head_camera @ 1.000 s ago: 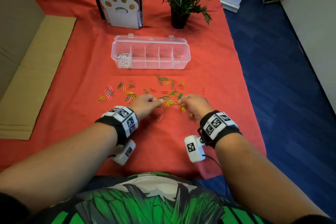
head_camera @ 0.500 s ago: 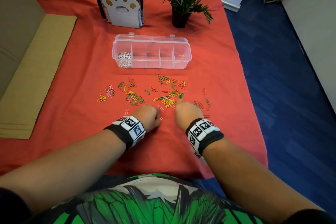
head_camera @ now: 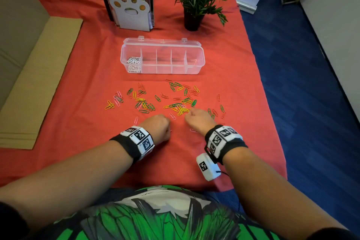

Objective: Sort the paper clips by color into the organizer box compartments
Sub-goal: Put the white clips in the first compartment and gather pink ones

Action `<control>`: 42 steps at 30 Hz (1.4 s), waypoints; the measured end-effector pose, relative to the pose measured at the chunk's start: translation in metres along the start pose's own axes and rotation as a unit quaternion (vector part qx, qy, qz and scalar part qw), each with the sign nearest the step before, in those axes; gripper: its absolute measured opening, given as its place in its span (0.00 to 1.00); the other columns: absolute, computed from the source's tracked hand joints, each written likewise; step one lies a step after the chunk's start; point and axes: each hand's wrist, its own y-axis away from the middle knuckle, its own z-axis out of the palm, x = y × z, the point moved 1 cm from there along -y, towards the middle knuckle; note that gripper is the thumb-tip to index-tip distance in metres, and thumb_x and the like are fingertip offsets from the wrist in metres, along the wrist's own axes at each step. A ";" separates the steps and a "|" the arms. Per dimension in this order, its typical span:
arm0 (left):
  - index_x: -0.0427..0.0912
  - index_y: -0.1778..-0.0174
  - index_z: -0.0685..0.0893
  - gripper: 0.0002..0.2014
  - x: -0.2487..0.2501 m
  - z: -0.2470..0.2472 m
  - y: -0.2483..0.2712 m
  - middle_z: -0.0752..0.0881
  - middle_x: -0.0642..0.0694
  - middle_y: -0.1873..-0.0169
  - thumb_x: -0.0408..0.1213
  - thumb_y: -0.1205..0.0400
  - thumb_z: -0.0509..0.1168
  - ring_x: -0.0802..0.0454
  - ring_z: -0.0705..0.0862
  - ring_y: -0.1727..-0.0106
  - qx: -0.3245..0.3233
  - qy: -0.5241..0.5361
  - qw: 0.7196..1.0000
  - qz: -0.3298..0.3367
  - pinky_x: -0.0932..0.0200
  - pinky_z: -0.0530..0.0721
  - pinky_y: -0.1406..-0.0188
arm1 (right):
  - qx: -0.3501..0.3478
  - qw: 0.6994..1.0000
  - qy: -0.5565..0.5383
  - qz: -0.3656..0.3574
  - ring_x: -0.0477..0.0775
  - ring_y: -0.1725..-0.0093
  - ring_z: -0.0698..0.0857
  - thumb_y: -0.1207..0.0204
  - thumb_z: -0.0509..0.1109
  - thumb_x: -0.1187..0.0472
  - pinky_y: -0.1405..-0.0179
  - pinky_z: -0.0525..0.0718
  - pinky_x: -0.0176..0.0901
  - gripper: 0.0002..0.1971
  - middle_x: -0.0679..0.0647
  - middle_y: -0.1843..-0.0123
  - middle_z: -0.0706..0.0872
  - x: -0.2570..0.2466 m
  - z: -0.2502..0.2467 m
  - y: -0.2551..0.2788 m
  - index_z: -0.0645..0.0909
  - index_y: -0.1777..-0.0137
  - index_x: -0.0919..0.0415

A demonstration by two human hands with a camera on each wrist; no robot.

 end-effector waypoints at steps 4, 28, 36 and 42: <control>0.42 0.60 0.83 0.07 -0.004 0.000 0.000 0.86 0.39 0.54 0.39 0.27 0.61 0.39 0.83 0.49 -0.009 0.061 0.998 0.009 0.54 0.80 0.49 | -0.062 0.869 -0.491 0.029 0.45 0.83 0.58 0.37 0.55 0.65 0.85 0.58 0.26 0.06 0.48 0.82 0.63 0.009 -0.013 0.006 0.64 0.73 0.57; 0.47 0.56 0.88 0.06 0.000 -0.038 -0.019 0.85 0.53 0.72 0.42 0.24 0.70 0.62 0.81 0.70 0.120 0.295 0.943 -0.096 0.68 0.74 0.70 | 0.066 0.967 0.245 -0.014 0.66 0.39 0.83 0.23 0.63 0.57 0.42 0.82 0.51 0.15 0.66 0.41 0.85 0.016 0.003 0.017 0.79 0.42 0.66; 0.43 0.51 0.83 0.09 -0.004 -0.014 -0.022 0.83 0.40 0.47 0.43 0.20 0.62 0.41 0.81 0.43 0.081 0.047 0.995 -0.020 0.52 0.77 0.43 | 0.016 0.949 0.310 -0.053 0.66 0.39 0.84 0.24 0.58 0.64 0.43 0.82 0.52 0.16 0.66 0.40 0.85 0.012 0.016 0.016 0.81 0.42 0.69; 0.45 0.72 0.75 0.08 -0.003 -0.036 -0.014 0.78 0.45 0.74 0.35 0.26 0.62 0.49 0.75 0.73 0.024 0.540 0.831 -0.133 0.61 0.71 0.74 | -0.055 0.945 -0.322 -0.007 0.48 0.82 0.64 0.28 0.59 0.65 0.83 0.61 0.33 0.08 0.55 0.75 0.71 0.003 -0.003 0.015 0.74 0.67 0.57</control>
